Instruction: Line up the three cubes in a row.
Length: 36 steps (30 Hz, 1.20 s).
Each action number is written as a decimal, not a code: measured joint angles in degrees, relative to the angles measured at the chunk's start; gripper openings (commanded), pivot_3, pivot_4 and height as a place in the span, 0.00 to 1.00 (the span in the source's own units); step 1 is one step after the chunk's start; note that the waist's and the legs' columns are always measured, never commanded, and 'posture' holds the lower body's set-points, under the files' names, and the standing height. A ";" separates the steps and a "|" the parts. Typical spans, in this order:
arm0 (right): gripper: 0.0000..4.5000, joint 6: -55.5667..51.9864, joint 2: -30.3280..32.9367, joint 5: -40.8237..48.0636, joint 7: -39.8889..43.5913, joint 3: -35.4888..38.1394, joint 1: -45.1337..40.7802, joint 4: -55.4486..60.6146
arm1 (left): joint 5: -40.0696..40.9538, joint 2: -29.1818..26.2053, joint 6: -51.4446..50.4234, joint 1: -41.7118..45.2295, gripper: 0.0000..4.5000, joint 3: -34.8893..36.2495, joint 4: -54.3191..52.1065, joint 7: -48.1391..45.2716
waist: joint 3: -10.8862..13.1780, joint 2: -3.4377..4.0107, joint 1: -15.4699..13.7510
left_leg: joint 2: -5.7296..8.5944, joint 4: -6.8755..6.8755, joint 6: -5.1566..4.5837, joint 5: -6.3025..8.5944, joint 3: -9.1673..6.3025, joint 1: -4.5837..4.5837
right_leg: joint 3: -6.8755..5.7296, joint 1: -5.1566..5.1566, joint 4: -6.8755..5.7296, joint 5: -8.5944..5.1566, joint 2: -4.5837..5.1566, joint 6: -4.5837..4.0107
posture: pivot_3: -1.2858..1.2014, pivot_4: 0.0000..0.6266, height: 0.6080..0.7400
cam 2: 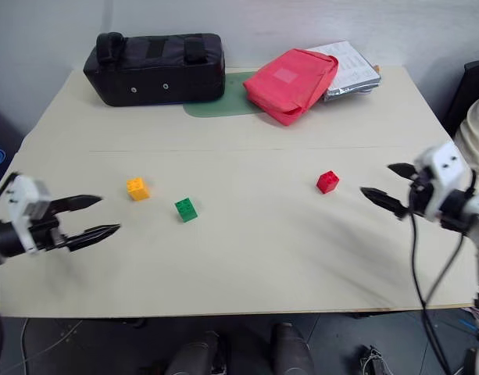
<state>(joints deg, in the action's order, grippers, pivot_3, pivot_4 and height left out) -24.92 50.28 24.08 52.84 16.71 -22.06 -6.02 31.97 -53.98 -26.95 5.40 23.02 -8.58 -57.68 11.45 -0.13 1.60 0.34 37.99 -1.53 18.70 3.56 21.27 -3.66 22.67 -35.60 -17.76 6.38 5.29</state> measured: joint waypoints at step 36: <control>0.33 6.75 -16.07 -11.50 -5.38 -13.14 -12.77 -16.89 | 3.43 6.66 -7.45 23.96 1.00 -19.21 -6.01 -3.84 | 0.00 -0.01 -0.04 | 0.00 0.18 -0.07 -0.28 0.05 0.18 | -0.01 0.05 -0.29 0.04 -0.29 0.08 | 0.52 0.24 1.00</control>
<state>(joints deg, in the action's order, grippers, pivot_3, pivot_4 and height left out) -18.17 34.21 12.58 47.46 3.57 -34.83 -22.91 35.40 -47.32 -34.39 29.36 3.80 -14.59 -61.52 11.46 -0.14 1.55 0.34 38.17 -1.60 18.41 3.61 21.45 -3.67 22.72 -35.90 -17.72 6.09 5.37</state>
